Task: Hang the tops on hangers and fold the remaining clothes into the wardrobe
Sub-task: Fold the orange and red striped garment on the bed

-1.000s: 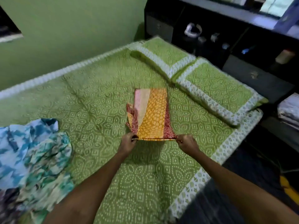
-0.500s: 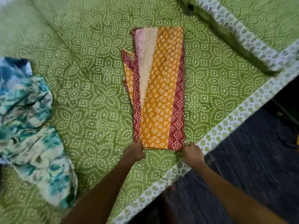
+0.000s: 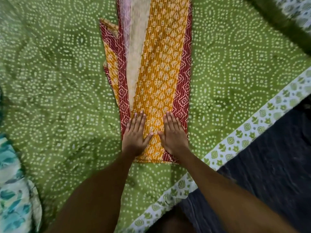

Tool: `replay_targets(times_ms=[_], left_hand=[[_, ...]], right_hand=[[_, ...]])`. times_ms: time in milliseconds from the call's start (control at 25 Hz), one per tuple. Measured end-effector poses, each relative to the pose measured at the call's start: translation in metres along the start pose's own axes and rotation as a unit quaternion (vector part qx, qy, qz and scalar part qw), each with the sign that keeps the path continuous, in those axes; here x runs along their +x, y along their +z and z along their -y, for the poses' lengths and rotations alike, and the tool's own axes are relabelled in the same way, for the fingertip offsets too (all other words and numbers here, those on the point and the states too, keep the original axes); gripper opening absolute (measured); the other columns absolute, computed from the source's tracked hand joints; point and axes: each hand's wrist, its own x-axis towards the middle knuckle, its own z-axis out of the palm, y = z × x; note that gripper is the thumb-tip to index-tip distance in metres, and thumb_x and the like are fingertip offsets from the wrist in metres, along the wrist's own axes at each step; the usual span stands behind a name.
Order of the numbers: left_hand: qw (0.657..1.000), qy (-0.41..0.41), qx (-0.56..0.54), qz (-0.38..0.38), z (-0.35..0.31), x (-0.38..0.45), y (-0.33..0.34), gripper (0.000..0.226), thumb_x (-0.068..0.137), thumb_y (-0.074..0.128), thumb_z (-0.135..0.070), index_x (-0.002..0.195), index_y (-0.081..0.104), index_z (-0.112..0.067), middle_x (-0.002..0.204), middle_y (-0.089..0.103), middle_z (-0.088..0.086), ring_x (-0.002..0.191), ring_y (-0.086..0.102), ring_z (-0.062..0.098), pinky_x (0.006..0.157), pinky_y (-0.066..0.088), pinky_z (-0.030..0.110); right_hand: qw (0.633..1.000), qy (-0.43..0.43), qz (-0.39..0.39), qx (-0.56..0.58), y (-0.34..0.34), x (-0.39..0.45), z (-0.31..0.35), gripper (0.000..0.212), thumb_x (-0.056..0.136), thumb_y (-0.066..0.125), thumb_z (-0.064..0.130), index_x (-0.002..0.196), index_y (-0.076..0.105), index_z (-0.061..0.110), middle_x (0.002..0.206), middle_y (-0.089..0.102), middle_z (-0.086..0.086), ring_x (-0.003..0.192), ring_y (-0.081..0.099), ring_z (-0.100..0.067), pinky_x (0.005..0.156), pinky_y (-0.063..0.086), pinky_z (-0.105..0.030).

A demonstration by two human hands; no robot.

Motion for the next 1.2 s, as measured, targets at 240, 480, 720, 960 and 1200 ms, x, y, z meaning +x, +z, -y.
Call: replay_targets(times_ms=[240,480,720,960,1200], left_hand=[[1.0,-0.016,-0.003,-0.015,0.001,0.004,0.014,0.079,0.091,0.018,-0.063,0.147,0.017,-0.008,0.156,0.016,0.01,0.145,0.008,0.021,0.118,-0.005,0.033],[0.999,-0.012,0.033,-0.04,0.008,0.009,0.026,0.09,0.086,0.01,-0.073,0.148,0.013,-0.008,0.155,0.015,0.007,0.144,0.009,0.021,0.117,-0.004,0.034],[0.998,0.0,0.014,-0.067,0.005,0.006,0.027,0.086,0.088,0.015,-0.07,0.148,0.015,-0.008,0.156,0.016,0.008,0.143,0.009,0.02,0.115,-0.005,0.035],[0.992,0.048,-0.074,-0.095,0.006,0.0,0.014,0.077,0.09,0.022,-0.06,0.145,0.031,-0.007,0.153,0.027,0.008,0.142,0.017,0.02,0.115,-0.007,0.032],[0.963,0.053,-0.242,-0.108,0.056,-0.001,-0.03,0.048,0.09,0.047,-0.034,0.135,0.043,-0.017,0.15,0.027,0.005,0.139,0.016,0.019,0.114,0.011,0.047]], right_hand=[[0.993,-0.004,-0.116,0.008,-0.025,0.106,-0.014,0.078,0.095,0.013,0.058,0.146,-0.01,0.004,0.157,-0.01,-0.013,0.143,-0.016,-0.019,0.116,-0.015,-0.033],[0.979,0.072,-0.183,0.051,-0.064,0.176,-0.02,0.091,0.089,0.016,0.069,0.148,-0.004,0.002,0.157,-0.008,-0.016,0.145,-0.01,-0.026,0.115,-0.01,-0.036],[0.976,0.083,-0.201,0.028,-0.047,0.153,-0.02,0.074,0.097,0.014,0.055,0.148,-0.007,0.005,0.157,-0.01,-0.012,0.145,-0.011,-0.022,0.116,-0.011,-0.034],[0.967,0.176,-0.183,0.032,0.001,0.067,0.02,0.061,0.1,0.012,0.046,0.15,-0.005,0.015,0.158,-0.008,-0.004,0.145,-0.013,-0.017,0.117,-0.011,-0.041],[0.929,0.249,-0.214,0.172,0.014,0.009,0.091,0.05,0.098,0.033,0.037,0.145,0.032,0.02,0.152,0.029,-0.002,0.141,0.019,-0.02,0.115,0.011,-0.037]])
